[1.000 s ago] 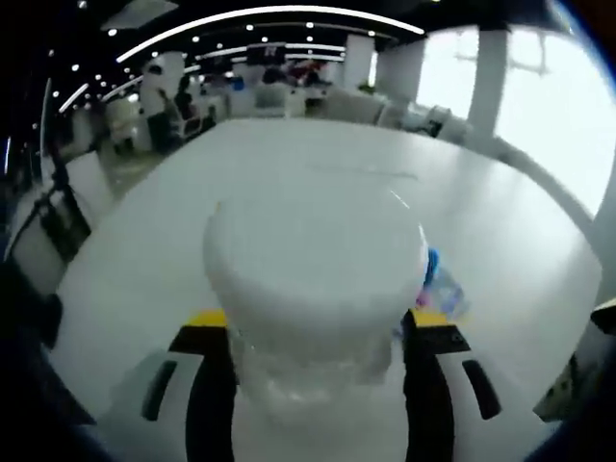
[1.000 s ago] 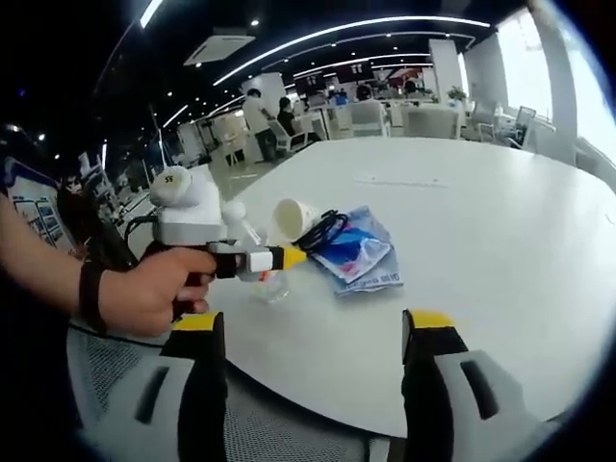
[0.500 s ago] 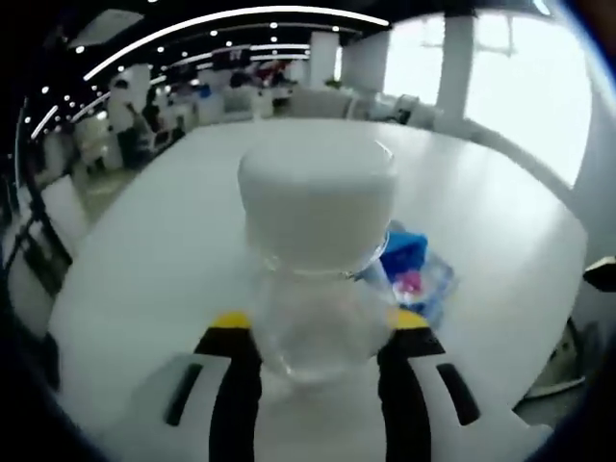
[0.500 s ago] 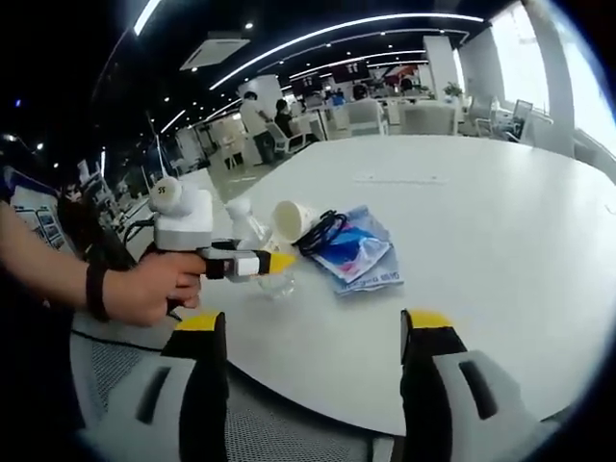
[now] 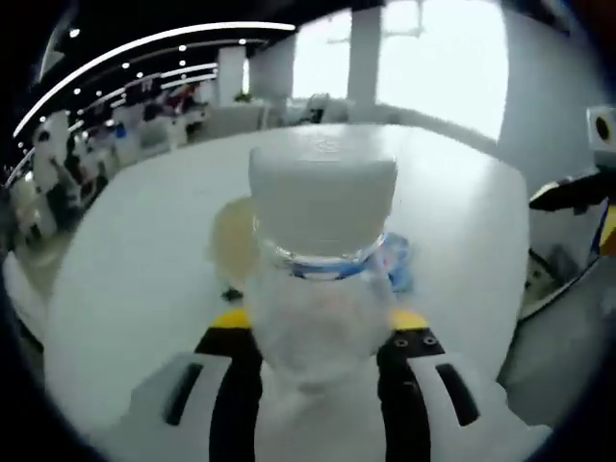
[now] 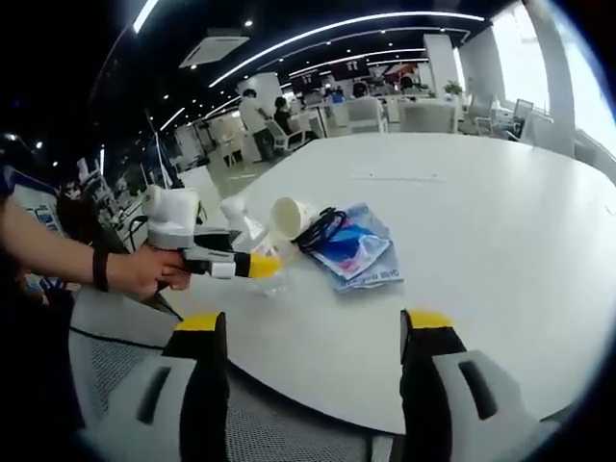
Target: Arrange the tabletop items into an orderly group along one side of the table until the central work area is clear of visible clutter.
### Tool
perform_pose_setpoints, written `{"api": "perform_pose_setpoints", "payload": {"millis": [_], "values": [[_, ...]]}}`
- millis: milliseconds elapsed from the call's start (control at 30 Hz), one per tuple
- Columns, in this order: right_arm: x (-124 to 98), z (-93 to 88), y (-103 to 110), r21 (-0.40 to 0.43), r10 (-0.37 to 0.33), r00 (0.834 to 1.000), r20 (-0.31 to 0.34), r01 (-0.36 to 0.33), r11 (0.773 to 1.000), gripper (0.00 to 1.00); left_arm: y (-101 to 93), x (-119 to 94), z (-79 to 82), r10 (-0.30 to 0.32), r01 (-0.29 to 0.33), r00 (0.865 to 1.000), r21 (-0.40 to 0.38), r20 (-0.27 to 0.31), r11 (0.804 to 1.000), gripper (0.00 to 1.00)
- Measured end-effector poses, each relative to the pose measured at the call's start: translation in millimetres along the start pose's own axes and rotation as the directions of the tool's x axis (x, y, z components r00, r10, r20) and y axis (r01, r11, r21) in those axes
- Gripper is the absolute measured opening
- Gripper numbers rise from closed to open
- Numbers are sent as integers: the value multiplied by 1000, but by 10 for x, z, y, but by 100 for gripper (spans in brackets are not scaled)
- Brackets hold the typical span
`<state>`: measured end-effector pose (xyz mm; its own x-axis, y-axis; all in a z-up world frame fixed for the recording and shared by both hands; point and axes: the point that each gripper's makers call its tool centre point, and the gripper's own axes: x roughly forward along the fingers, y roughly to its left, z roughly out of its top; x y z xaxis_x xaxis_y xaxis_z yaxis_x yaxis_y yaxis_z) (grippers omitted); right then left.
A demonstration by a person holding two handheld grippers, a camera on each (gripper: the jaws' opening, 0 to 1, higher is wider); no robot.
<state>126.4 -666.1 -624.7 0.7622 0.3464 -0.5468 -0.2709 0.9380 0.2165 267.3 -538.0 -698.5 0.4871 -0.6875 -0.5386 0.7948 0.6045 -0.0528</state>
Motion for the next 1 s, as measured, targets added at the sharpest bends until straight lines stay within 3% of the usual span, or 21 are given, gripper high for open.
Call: {"api": "perform_pose_setpoints", "payload": {"millis": [133, 200, 267, 400, 500, 600, 733, 833, 933, 1000], "values": [[13, -24, 13, -16, 0, 1000, -15, 0, 1000, 72, 38, -50, -19, -51, 51, 999, 41, -15, 998, 43], [19, -36, 21, -22, 1, 1000, -24, -2, 1000, 72, 43, -53, -21, -76, 76, 997, 122, -5, 990, 44], [23, -44, 22, -30, 0, 1000, -29, -1, 1000, 72, 30, -69, -31, -92, 91, 996, 93, 4, 991, 44], [26, -55, 16, -39, -7, 999, -34, 5, 999, 72, -11, -86, -22, -96, 96, 995, 117, -4, 988, 44], [30, -60, 17, -42, -8, 999, -37, 6, 999, 72, -8, -83, -21, -85, 84, 996, 92, 6, 992, 44], [29, -59, 19, -43, -8, 999, -38, 7, 999, 72, -26, -92, 2, -87, 88, 996, -25, 29, 996, 46], [30, -60, 10, -41, -11, 999, -38, 9, 999, 72, 5, -127, 47, -40, 44, 997, -73, 61, 996, 47], [32, -65, 13, -43, -11, 999, -41, 10, 999, 71, 8, -146, 132, 36, -22, 995, -157, 90, 987, 57], [38, -72, 22, -48, -8, 999, -45, 5, 999, 71, 28, -116, 48, 112, -102, 993, -197, 41, 975, 65], [38, -72, 30, -52, -4, 999, -46, 2, 999, 71, 55, -94, 30, 165, -154, 986, -185, 40, 971, 65]]}}
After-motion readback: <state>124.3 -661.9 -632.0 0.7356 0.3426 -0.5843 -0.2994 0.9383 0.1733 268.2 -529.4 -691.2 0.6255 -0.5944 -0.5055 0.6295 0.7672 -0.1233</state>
